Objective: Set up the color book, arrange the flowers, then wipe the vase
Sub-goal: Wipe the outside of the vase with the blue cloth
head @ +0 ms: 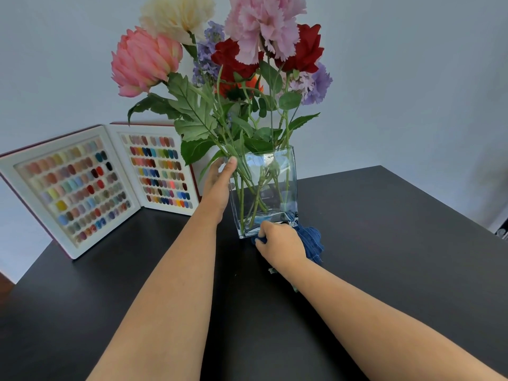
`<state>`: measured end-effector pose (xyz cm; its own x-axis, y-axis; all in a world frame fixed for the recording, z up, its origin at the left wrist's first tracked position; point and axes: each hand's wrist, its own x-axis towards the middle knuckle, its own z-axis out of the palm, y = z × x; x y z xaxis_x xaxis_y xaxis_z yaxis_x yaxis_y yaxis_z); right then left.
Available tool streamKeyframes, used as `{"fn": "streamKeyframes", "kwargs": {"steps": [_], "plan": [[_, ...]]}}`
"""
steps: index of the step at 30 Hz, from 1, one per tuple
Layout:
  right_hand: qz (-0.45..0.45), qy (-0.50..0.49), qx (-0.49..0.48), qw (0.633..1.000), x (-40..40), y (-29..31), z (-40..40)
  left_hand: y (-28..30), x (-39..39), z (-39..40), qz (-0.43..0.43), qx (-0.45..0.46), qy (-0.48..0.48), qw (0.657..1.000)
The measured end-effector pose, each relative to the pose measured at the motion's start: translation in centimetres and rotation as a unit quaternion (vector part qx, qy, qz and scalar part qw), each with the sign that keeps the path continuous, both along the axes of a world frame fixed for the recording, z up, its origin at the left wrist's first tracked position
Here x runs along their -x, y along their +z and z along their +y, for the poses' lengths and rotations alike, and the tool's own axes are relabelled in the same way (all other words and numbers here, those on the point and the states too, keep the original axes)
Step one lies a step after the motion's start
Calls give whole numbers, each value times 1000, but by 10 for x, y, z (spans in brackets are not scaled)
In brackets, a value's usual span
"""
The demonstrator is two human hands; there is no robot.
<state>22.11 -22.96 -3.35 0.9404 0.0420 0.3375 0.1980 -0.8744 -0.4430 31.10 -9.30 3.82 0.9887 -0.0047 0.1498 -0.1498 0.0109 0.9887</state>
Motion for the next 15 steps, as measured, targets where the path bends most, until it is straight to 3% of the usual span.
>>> {"fn": "streamKeyframes", "kwargs": {"steps": [7,15], "plan": [[-21,30,-8,999,1,-2,2,3,3,0,6,-10,-1,1000],[0,159,-34,987,10,4,1,3,2,3,0,-20,-1,1000]]}}
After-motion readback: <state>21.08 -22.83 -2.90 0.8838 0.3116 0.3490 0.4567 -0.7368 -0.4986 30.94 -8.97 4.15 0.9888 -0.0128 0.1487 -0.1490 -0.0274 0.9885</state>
